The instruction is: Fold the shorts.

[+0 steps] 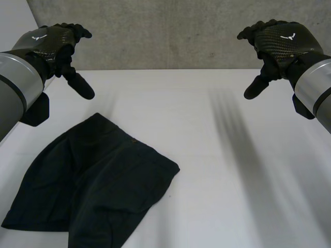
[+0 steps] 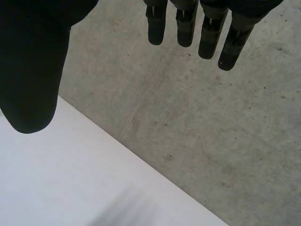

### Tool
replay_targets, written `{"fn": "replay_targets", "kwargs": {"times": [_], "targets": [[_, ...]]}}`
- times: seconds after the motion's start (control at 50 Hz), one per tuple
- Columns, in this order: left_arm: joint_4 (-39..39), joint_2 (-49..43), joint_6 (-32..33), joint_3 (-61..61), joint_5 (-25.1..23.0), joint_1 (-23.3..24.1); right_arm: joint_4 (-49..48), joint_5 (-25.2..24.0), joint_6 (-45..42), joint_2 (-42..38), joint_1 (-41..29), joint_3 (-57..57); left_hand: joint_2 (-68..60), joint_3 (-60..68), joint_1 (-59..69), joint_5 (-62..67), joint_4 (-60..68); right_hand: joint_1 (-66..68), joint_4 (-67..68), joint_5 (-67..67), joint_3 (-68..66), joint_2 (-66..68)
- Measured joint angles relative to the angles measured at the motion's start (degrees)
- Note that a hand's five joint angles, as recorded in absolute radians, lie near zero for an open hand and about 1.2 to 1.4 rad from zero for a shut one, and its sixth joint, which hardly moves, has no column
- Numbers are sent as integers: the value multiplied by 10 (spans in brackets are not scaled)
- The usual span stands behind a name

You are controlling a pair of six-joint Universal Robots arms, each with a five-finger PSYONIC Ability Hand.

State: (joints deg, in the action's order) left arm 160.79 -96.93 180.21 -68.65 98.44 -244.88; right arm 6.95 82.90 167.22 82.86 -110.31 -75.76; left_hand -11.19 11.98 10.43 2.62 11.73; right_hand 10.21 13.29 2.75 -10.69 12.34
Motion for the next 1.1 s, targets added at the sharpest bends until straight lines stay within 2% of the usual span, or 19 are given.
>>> {"fn": "replay_targets", "kwargs": {"times": [0.18, 0.32, 0.38, 0.5, 0.62, 0.76, 0.78, 0.8, 0.82, 0.84, 0.88, 0.9, 0.96, 1.1], "targets": [[-4, -21, 20, 4, 0, -6, 8, -21, -25, -4, -2, -1, 0, 0, 0, 0, 0, 0, 0, 0, 0, 0], [-16, -73, 115, -18, 5, 7, 53, -75, -96, -14, -2, -6, 0, 0, 2, 0, 0, 0, 0, 0, 0, 0], [-19, -92, 137, -39, 9, 17, 68, -91, -118, -23, -2, -14, 0, 0, 2, 0, 0, 0, 0, 0, 0, 0], [-9, -124, 144, -96, 36, 40, 77, -110, -144, -52, -3, -44, 0, 0, 2, 0, 0, 0, 0, 0, 0, 0], [38, -165, 140, -144, 91, 59, 59, -112, -149, -73, -1, -84, -4, 2, 10, 1, 2, 0, 0, 0, 0, 0], [76, -217, 142, -139, 110, 67, 33, -110, -149, -81, 1, -108, -150, 140, 162, 130, 140, 0, 0, 0, 0, 0], [79, -229, 143, -132, 110, 68, 31, -110, -149, -82, 1, -110, -227, 210, 244, 199, 214, 0, 0, 0, 0, 0], [80, -235, 143, -127, 110, 68, 29, -110, -149, -83, 1, -111, -227, 210, 244, 199, 214, 0, 0, 0, 0, 0], [81, -250, 144, -115, 110, 69, 27, -109, -149, -83, 2, -112, -378, 368, 399, 351, 372, 0, 0, 0, 0, 0], [81, -256, 144, -111, 109, 69, 26, -109, -149, -84, 2, -112, -426, 410, 441, 392, 415, 0, 0, 0, 0, 0], [82, -269, 145, -95, 109, 72, 25, -108, -149, -83, 3, -113, -426, 410, 441, 392, 415, 0, 0, 0, 0, 0], [82, -274, 145, -86, 108, 73, 25, -108, -149, -83, 3, -113, -546, 536, 517, 509, 540, 0, 0, 0, 0, 0], [83, -281, 145, -65, 108, 77, 25, -107, -149, -83, 2, -112, -566, 555, 520, 527, 562, 0, 0, 0, 0, 0], [97, -310, 146, 84, 100, 85, 22, -103, -148, -81, 8, -104, -570, 559, 520, 527, 565, 0, 0, 0, 0, 0]]}}
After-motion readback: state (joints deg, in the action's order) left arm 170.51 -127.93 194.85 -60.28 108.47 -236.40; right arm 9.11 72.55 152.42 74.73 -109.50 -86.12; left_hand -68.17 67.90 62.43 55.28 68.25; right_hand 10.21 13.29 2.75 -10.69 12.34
